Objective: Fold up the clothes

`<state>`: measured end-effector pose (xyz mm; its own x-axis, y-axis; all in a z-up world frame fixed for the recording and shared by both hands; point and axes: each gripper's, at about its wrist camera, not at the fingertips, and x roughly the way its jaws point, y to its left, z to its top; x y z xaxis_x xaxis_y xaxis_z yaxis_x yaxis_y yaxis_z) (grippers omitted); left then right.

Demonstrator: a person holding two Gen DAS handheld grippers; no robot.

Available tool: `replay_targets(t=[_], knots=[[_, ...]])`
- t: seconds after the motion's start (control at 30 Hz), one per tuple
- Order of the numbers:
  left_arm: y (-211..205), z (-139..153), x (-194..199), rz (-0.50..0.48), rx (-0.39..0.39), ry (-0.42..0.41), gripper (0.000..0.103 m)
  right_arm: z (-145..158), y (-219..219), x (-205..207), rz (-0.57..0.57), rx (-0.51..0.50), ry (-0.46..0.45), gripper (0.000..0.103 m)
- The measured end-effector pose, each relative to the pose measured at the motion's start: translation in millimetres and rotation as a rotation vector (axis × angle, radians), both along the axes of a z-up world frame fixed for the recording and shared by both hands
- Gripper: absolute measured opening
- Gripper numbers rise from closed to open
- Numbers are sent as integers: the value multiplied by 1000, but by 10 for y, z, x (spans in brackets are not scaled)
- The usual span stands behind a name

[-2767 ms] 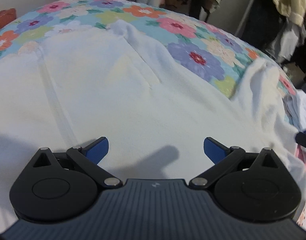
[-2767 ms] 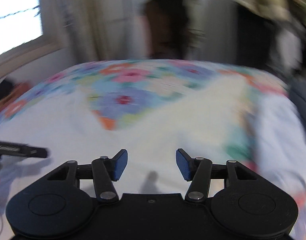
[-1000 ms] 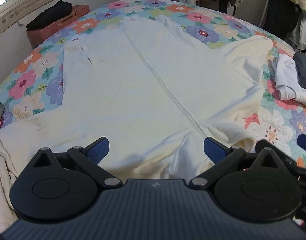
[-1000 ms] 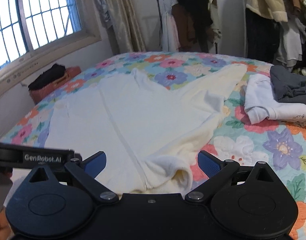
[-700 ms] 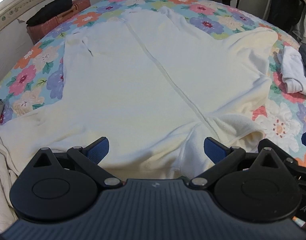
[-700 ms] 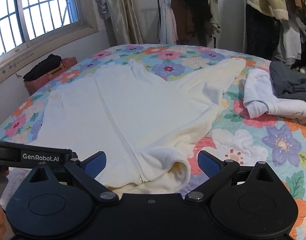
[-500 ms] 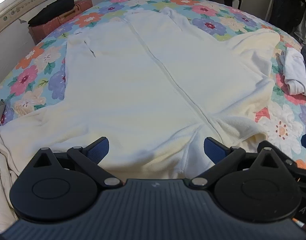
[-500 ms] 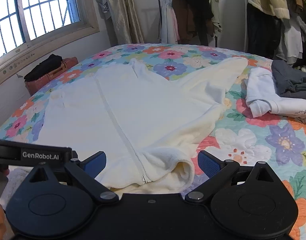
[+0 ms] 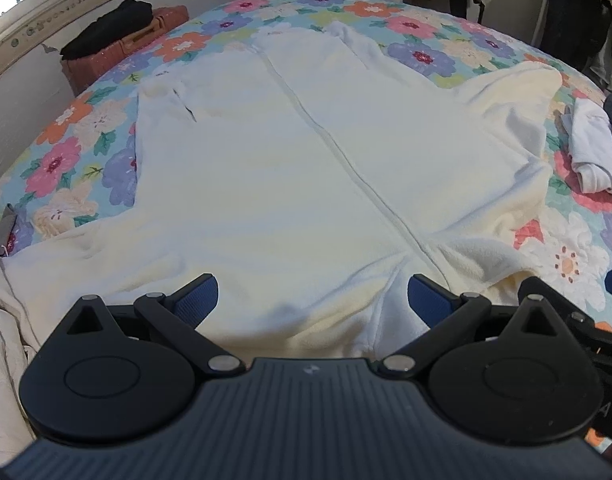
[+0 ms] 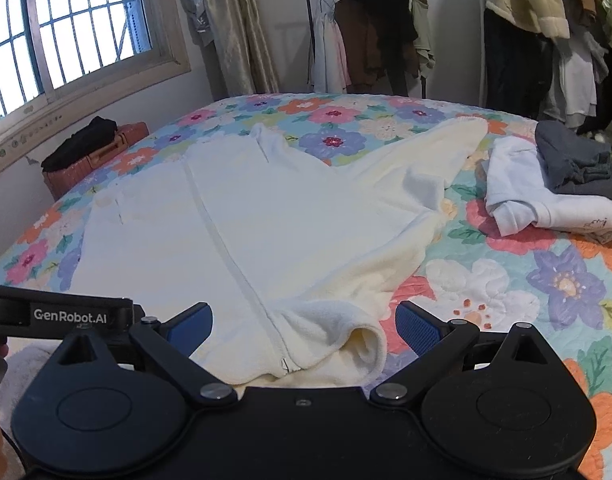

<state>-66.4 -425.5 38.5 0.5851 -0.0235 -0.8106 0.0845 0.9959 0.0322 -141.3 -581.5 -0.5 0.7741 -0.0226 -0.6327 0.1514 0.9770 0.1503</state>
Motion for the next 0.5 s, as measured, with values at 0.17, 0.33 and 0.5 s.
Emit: replay_targets(t=[0.17, 0.33, 0.5], knots=[[31, 85, -60, 47, 7, -45, 103, 17, 0, -19, -11, 7, -7, 100], [43, 134, -74, 51, 0, -43, 103, 50, 19, -38, -12, 1, -15, 100], [57, 150, -94, 57, -5, -39, 103, 71, 25, -55, -16, -3, -16, 100]])
